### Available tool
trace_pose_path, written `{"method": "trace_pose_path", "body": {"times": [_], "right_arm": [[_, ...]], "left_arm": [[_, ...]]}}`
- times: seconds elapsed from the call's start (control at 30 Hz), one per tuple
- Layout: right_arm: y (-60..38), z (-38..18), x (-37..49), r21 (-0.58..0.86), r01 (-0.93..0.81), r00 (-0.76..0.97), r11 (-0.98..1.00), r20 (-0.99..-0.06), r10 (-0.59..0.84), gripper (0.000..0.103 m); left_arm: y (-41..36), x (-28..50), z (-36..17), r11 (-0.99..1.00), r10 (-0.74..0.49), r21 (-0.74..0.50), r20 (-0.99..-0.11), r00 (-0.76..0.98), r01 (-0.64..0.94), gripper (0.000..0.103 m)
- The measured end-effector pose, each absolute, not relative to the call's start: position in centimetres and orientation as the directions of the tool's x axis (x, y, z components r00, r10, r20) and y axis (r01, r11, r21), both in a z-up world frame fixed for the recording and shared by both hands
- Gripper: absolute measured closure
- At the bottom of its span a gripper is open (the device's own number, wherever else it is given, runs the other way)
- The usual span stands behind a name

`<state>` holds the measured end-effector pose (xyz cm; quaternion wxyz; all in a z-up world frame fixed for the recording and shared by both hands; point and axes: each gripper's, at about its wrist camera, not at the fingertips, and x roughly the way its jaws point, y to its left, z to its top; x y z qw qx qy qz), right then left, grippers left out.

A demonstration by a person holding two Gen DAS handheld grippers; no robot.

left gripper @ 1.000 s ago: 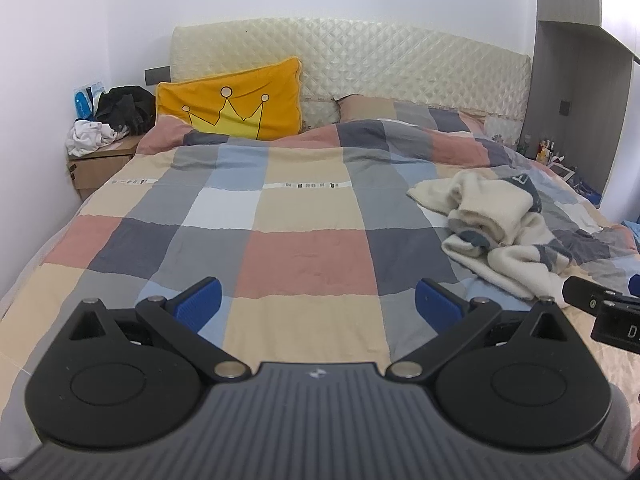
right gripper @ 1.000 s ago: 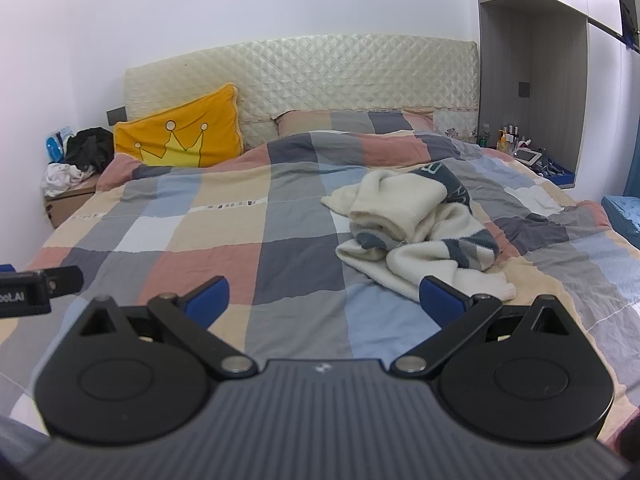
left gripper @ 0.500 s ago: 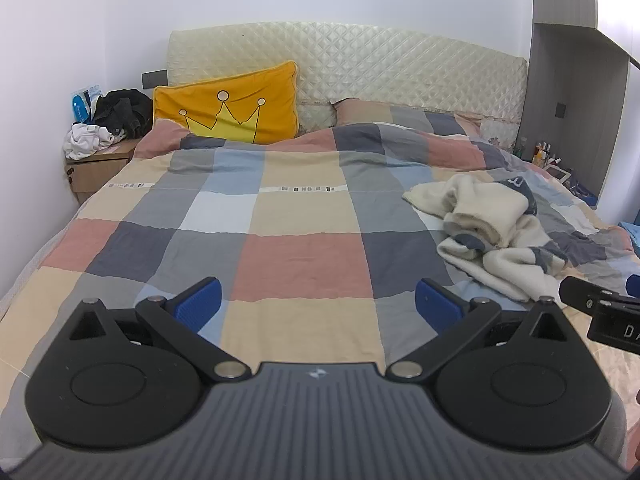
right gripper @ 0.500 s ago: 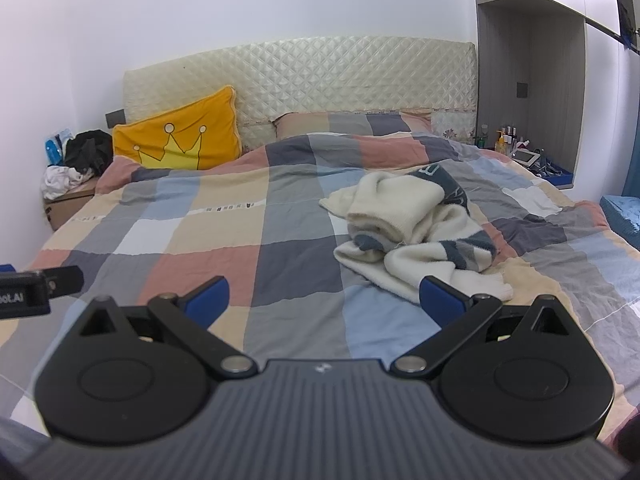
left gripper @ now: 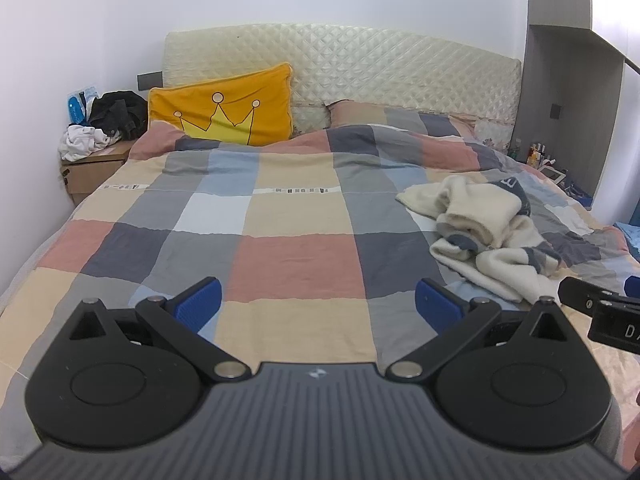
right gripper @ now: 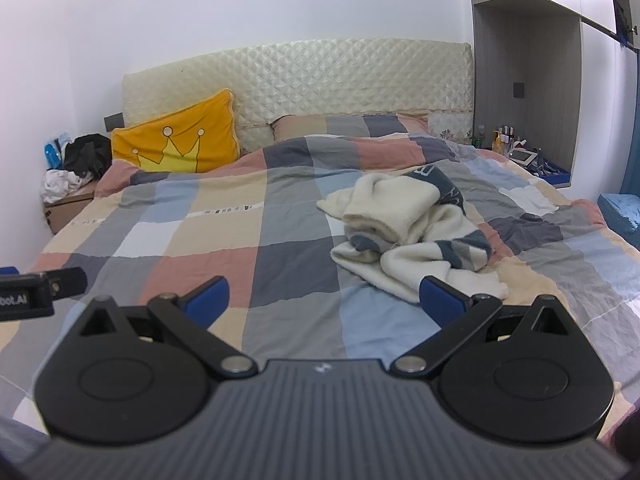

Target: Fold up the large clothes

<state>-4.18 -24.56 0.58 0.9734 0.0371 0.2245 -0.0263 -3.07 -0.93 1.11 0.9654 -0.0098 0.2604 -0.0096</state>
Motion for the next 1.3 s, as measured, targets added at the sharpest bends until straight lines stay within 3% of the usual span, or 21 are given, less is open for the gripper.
{"method": "trace_pose_path", "body": {"times": [0.87, 1.3], "right_arm": [[-25.0, -0.2, -3.9, 0.084, 0.077, 0.889, 0.993, -0.457, -0.03, 0.0], [-26.8, -1.0, -2.1, 0.109, 0.111, 0.888, 0.988, -0.456, -0.05, 0.0]], "left_arm": [[-1.2, -2.2, 0.5, 0.999, -0.044, -0.033, -0.524, 0.851, 0.031, 0.0], [-4.6, 2.1, -0.4, 0.988, -0.133, 0.007, -0.498, 0.857, 0.157, 0.0]]}}
